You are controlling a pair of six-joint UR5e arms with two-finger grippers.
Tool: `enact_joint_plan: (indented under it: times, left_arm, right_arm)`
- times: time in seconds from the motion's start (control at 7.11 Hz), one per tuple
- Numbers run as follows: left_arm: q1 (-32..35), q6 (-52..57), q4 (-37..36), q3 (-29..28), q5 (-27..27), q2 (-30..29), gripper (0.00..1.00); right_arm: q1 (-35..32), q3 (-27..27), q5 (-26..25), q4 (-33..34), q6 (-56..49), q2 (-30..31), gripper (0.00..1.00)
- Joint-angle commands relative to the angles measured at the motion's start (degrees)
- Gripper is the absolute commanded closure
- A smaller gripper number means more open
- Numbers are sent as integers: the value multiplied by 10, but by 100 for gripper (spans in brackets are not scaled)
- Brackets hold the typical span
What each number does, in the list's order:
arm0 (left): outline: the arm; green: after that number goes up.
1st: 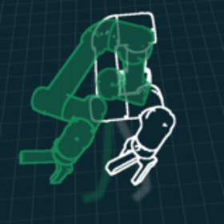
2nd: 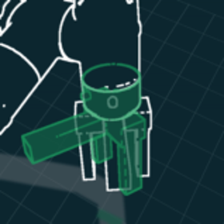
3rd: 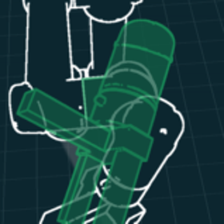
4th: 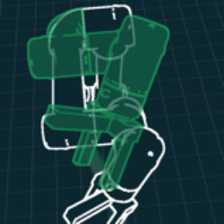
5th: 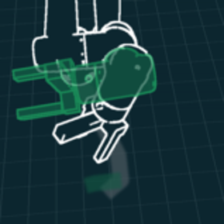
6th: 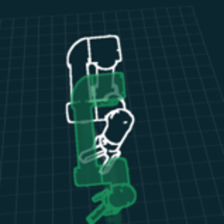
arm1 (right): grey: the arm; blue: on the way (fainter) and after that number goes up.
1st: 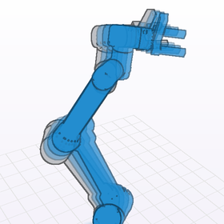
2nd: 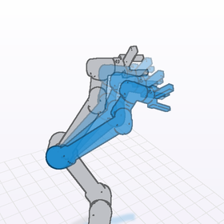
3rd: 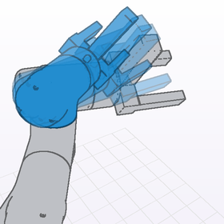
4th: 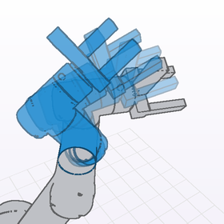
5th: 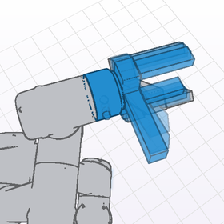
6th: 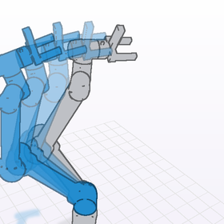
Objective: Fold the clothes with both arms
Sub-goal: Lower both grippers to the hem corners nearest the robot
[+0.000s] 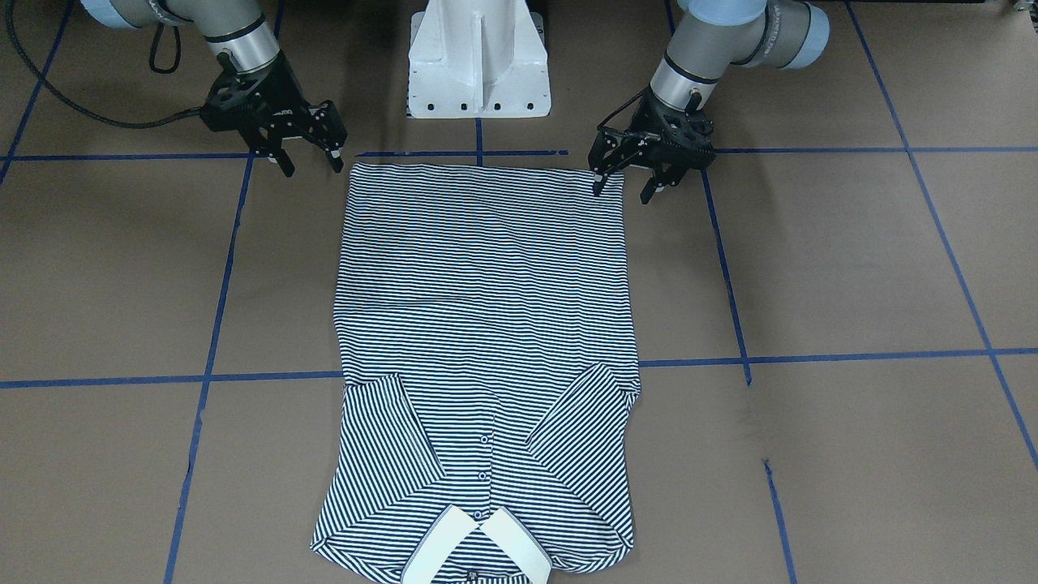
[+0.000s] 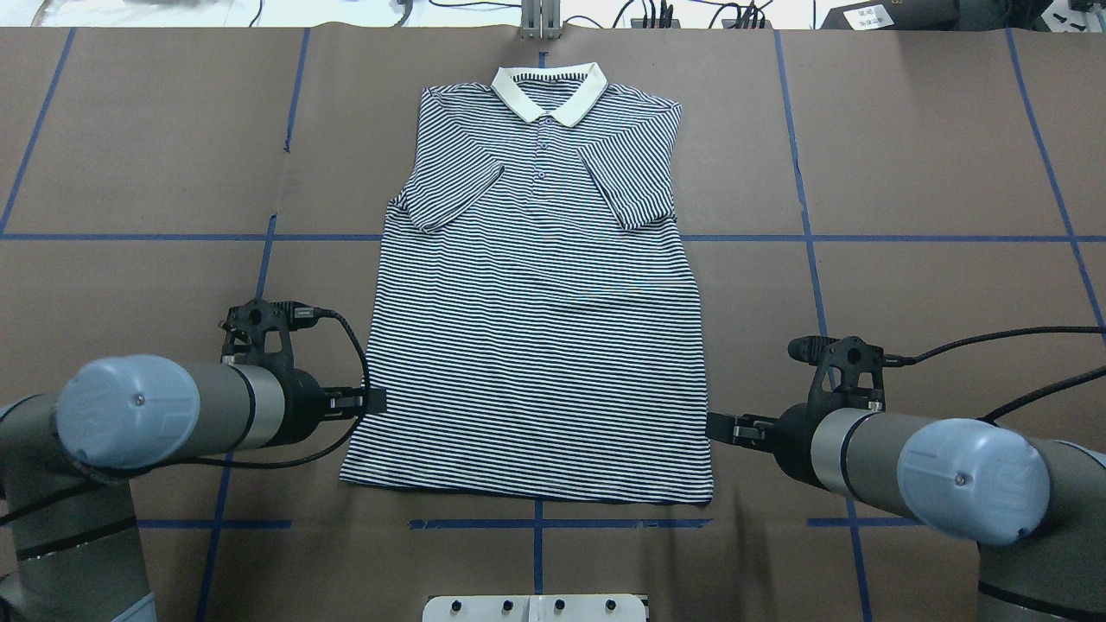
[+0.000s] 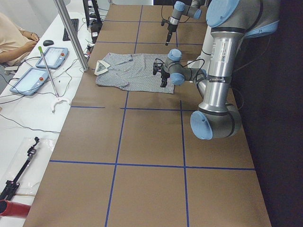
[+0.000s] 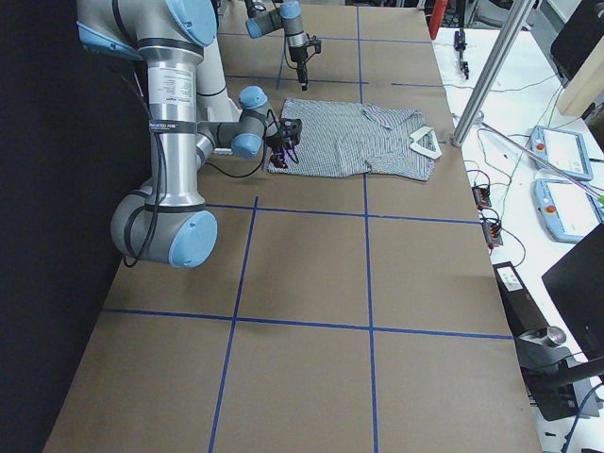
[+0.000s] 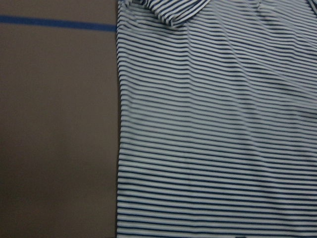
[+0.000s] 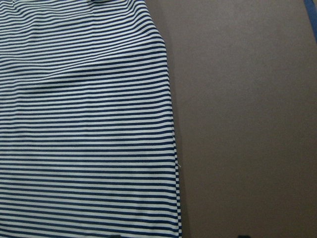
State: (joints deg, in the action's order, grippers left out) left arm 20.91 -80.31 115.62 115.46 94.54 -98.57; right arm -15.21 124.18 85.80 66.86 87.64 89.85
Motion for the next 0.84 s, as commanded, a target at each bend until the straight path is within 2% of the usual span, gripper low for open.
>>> enact_joint_plan:
  times: [0.0, 0.42, 0.7]
  left_arm:
    - [-39, -30, -1, -16, -29, 15, 40]
    - [-58, -30, -1, -29, -29, 14, 40]
    - [-64, -30, -1, -29, -29, 14, 49]
  right_arm:
    - [28, 1, -34, 0, 16, 0, 16]
    - [32, 0, -41, 0, 17, 1, 16]
    - [36, -1, -46, 0, 17, 1, 16]
